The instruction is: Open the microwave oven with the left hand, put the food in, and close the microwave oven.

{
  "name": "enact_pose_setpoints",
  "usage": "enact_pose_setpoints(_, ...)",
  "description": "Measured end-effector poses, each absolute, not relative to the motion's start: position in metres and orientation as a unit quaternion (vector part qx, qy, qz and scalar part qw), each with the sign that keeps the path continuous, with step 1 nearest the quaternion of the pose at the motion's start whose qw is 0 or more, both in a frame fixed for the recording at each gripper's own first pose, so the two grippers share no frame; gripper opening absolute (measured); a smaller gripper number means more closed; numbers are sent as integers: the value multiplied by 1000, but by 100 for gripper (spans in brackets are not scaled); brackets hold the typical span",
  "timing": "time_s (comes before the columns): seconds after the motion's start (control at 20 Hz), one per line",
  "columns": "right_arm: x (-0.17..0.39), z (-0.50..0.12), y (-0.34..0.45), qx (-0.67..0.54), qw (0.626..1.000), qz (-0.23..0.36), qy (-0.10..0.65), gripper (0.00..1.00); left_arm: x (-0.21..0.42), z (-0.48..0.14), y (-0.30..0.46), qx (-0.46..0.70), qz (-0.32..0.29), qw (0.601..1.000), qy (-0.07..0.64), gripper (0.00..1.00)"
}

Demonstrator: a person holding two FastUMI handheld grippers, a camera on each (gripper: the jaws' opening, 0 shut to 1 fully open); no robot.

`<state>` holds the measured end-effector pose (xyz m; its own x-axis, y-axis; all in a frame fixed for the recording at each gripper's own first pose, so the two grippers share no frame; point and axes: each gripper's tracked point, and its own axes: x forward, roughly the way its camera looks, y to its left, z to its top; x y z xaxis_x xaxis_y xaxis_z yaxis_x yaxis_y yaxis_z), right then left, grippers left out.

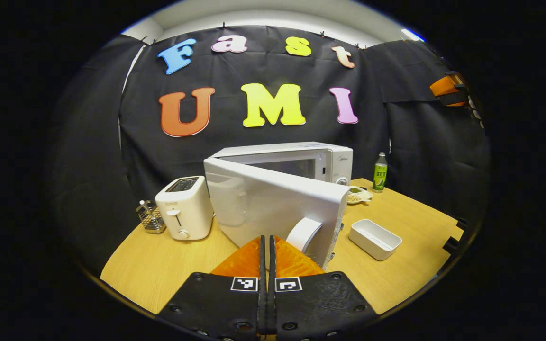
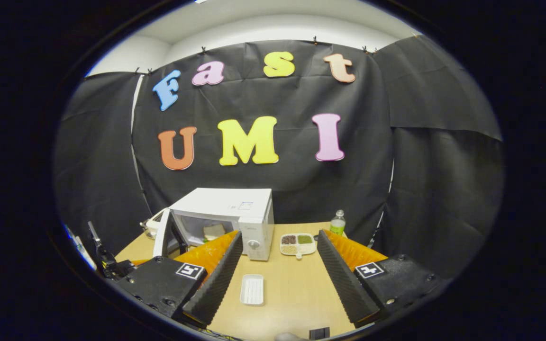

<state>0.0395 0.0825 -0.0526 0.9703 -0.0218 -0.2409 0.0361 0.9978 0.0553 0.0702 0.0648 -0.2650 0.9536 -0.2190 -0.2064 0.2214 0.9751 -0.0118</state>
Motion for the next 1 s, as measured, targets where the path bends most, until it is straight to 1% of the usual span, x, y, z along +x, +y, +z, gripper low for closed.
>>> enact_pose_setpoints(0.05,39,-51,79,28,992,-18,119,92,73,-263,56,6,-120,987,103,10)
enact_pose_setpoints(0.1,39,-50,75,27,992,-20,118,92,77,-262,49,5,-127,987,102,0)
enact_pose_setpoints(0.45,47,-47,51,32,992,-35,118,92,112,-251,-1,-1,-161,982,99,0)
enact_pose_setpoints(0.5,49,-49,47,32,992,-37,119,92,119,-251,-7,-3,-162,982,99,10)
enact_pose_setpoints(0.55,50,-49,44,32,991,-39,121,92,127,-250,-14,-4,-163,982,98,10)
enact_pose_setpoints(0.6,52,-50,41,32,991,-41,123,92,134,-249,-19,-4,-164,982,98,0)
enact_pose_setpoints(0.65,54,-51,37,31,991,-43,124,100,141,-249,-25,-3,-164,982,99,0)
enact_pose_setpoints(0.7,57,-53,34,30,991,-45,126,92,150,-248,-30,-3,-164,981,99,0)
enact_pose_setpoints(0.75,58,-54,31,29,990,-46,127,92,158,-248,-35,-5,-164,981,98,0)
enact_pose_setpoints(0.8,62,-54,28,27,990,-48,129,100,166,-249,-40,-6,-165,981,100,0)
enact_pose_setpoints(0.85,64,-54,23,26,990,-50,129,92,174,-249,-44,-7,-165,981,100,0)
enact_pose_setpoints(1.0,71,-53,12,27,990,-57,129,92,199,-251,-52,-2,-158,982,100,0)
